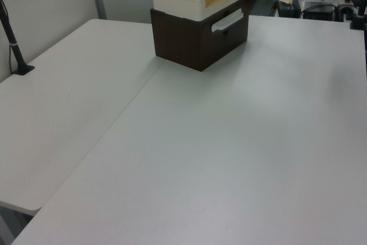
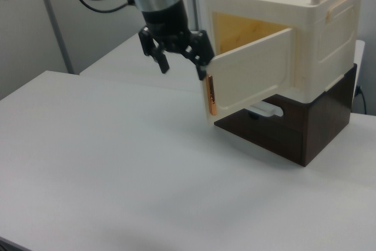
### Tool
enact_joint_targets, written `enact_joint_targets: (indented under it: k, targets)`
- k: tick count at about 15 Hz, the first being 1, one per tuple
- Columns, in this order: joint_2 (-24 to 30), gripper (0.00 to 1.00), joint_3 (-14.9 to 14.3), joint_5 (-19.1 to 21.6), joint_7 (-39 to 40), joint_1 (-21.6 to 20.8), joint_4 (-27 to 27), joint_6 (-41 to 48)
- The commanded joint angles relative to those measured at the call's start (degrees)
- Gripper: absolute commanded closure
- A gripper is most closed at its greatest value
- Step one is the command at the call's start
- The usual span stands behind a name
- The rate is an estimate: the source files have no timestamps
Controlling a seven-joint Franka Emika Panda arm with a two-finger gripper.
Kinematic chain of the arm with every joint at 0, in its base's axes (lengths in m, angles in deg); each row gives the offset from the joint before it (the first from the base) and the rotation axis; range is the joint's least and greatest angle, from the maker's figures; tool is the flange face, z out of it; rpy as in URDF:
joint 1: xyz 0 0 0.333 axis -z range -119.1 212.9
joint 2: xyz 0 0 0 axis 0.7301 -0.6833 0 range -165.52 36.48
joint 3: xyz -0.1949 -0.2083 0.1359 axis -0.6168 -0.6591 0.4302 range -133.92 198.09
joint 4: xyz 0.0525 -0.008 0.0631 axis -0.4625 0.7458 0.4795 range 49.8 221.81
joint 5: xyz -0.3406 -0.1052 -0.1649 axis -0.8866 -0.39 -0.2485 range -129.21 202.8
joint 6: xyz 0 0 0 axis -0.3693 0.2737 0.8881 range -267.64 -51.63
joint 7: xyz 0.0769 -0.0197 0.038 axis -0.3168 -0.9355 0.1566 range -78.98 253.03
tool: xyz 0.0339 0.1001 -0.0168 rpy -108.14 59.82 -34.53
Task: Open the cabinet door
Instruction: 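Release the door and lift the gripper away from it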
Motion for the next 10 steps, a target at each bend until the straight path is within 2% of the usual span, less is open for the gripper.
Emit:
enact_joint_targets:
  k: [1, 6, 10]
  targets:
    - [0.66, 0.0, -0.02, 0.03, -11.81, -7.25, -0.07, 1.56]
    - [-0.13, 0.0, -0.46, -0.14, -20.44, -16.49, 0.1, 2.61]
    - [-1.71, 0.0, -0.73, -0.23, -23.53, -21.94, 0.46, 2.7]
